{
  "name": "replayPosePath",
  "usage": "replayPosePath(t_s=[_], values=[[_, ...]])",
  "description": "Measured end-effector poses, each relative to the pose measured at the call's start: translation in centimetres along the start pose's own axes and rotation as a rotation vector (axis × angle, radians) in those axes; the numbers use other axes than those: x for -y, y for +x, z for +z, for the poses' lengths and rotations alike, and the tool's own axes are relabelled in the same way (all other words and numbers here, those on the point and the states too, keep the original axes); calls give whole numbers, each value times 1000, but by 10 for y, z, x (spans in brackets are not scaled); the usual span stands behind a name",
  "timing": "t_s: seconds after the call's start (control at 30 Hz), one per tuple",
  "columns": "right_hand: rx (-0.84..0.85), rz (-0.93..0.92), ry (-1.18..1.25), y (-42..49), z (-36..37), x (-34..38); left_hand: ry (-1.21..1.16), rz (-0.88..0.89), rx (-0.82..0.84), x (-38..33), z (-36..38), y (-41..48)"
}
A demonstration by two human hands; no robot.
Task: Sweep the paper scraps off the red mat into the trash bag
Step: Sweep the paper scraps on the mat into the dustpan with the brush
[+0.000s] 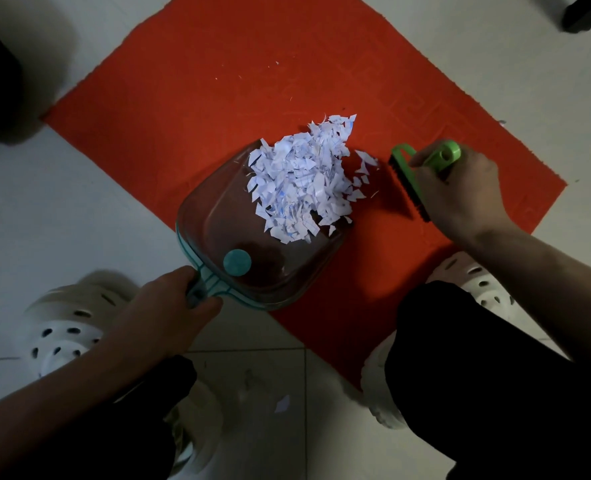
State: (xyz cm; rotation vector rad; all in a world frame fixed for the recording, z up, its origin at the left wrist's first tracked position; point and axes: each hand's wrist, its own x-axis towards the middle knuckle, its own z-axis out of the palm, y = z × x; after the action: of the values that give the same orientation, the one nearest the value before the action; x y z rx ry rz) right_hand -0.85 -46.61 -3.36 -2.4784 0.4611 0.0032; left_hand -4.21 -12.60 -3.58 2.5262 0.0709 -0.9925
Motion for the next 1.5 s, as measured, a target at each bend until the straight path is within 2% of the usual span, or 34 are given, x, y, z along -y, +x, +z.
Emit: replayPosePath(t_s=[0.1,0.33,0.47,0.63,0.83,1.0,1.23,1.4,1.5], values=[[46,48,-45,4,11,-3,10,14,-7,-2,1,0],[174,-70,68,-9,31,34,-24,-3,20,-2,1,2],[105,-63,144,-9,21,39,-36,3,7,-1,2,2],[32,-17,54,5,16,26,-13,23,-6,-1,3,2],[132,-82,36,-5,36,31,-16,24,0,0,3,3],[206,-127,143,-20,39,48,-3,33,1,1,3,3],[8,-3,156,-6,21,30,-17,17,13,0,2,3],[40,-2,72,-8,27,23,-22,12,10,0,2,3],[153,-60,113,-15,32,35,-27,15,12,0,2,3]])
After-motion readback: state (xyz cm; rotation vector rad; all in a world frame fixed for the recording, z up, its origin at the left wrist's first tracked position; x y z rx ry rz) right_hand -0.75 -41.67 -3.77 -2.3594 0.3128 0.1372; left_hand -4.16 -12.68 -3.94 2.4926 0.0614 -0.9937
